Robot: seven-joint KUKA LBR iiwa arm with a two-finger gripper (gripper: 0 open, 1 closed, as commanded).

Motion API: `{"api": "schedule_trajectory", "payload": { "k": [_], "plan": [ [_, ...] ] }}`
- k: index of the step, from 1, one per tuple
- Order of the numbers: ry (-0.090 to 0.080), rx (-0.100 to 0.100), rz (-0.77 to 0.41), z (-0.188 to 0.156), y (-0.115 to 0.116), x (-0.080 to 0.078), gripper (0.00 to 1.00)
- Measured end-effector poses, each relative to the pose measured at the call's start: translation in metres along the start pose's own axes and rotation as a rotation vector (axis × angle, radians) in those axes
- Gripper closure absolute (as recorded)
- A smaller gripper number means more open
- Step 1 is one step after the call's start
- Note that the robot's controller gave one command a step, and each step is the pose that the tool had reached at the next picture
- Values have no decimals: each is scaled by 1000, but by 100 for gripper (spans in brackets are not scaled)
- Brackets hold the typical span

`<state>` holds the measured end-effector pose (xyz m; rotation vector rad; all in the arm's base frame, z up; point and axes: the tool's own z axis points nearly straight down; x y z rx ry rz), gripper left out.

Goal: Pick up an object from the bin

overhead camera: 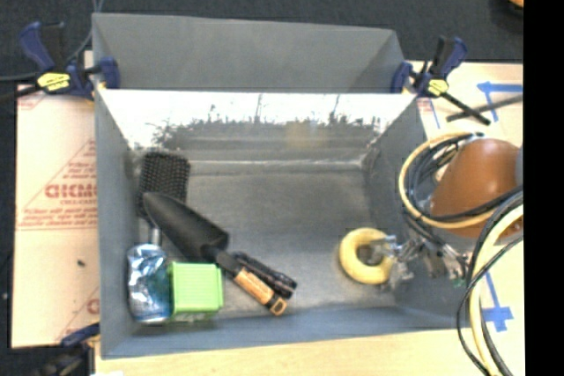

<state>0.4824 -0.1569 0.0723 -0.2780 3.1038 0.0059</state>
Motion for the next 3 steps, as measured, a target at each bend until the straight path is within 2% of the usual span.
{"api": "schedule_trajectory", "payload": {
  "k": [3],
  "plan": [
    [-3, 2, -5, -10, -1, 0, 100]
  ]
}}
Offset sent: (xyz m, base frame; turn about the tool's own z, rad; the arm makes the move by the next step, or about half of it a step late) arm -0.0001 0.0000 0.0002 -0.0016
